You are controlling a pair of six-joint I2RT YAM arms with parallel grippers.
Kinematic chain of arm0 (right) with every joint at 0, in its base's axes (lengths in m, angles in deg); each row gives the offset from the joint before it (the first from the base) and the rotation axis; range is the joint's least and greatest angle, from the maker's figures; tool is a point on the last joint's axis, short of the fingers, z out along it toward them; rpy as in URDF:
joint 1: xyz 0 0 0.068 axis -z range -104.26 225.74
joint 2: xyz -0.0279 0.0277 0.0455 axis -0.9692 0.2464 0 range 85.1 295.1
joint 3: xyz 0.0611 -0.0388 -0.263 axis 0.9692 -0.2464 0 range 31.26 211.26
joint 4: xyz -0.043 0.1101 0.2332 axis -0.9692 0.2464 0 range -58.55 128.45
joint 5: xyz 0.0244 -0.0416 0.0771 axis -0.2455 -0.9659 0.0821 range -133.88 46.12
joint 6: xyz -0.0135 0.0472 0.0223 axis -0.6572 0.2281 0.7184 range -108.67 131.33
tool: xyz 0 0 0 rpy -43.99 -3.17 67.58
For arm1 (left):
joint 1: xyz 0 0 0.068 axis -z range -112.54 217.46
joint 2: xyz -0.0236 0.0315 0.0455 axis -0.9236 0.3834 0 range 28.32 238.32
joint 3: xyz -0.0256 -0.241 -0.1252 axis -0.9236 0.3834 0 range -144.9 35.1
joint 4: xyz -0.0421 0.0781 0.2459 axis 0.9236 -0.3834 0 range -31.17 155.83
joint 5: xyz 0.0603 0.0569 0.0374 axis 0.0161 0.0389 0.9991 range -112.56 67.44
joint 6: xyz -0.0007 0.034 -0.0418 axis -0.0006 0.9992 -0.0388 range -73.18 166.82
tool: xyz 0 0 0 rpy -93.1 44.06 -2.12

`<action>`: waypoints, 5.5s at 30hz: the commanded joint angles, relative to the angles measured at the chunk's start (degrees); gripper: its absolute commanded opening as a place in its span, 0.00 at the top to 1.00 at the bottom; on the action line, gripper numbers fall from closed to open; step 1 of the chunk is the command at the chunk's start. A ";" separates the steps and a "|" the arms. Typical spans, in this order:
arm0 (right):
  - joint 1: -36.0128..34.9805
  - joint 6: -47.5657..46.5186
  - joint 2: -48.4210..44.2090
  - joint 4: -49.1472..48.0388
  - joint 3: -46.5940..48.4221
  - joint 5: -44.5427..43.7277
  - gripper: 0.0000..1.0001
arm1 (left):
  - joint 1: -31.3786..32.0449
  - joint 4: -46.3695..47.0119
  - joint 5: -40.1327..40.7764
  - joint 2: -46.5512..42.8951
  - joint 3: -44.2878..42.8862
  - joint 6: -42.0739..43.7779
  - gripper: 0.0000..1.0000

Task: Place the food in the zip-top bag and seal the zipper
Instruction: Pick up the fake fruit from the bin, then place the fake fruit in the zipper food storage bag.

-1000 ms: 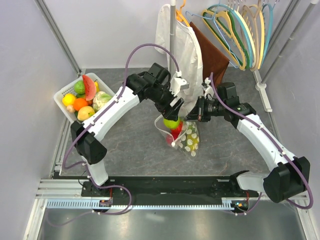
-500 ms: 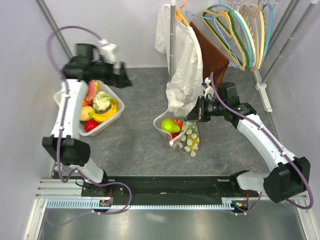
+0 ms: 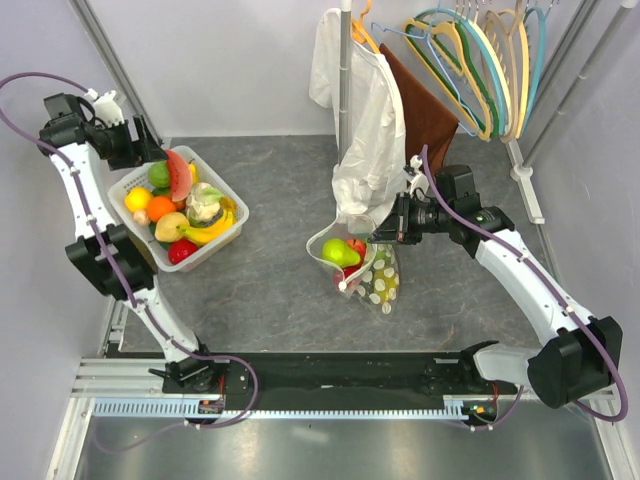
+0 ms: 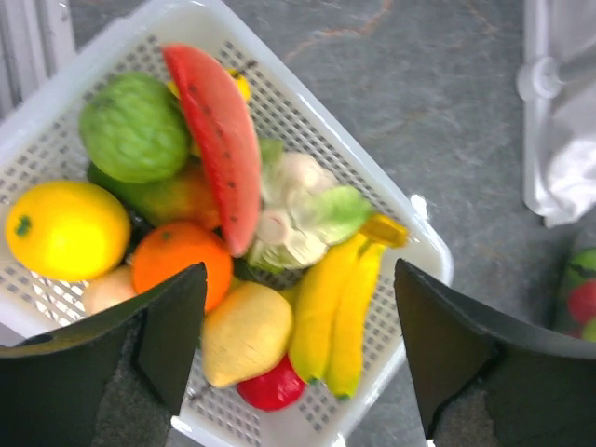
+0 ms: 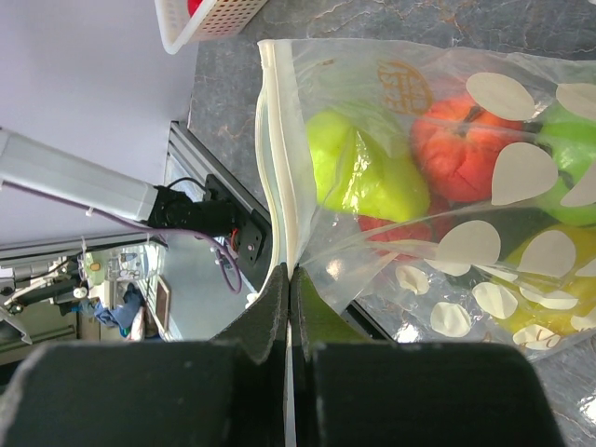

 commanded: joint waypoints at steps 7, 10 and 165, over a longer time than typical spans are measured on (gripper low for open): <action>0.11 -0.58 -0.93 -1.43 0.58 0.65 1.00 | 1.80 6.69 5.49 14.18 -14.45 1.05 0.26; 0.20 -0.67 -0.84 -1.34 0.41 0.56 1.00 | 2.06 11.26 3.39 15.41 -13.22 -0.18 0.27; 6.09 30.44 -1.72 -17.16 -3.02 7.06 1.00 | 72.03 71.31 36.34 -31.87 59.03 -60.04 0.96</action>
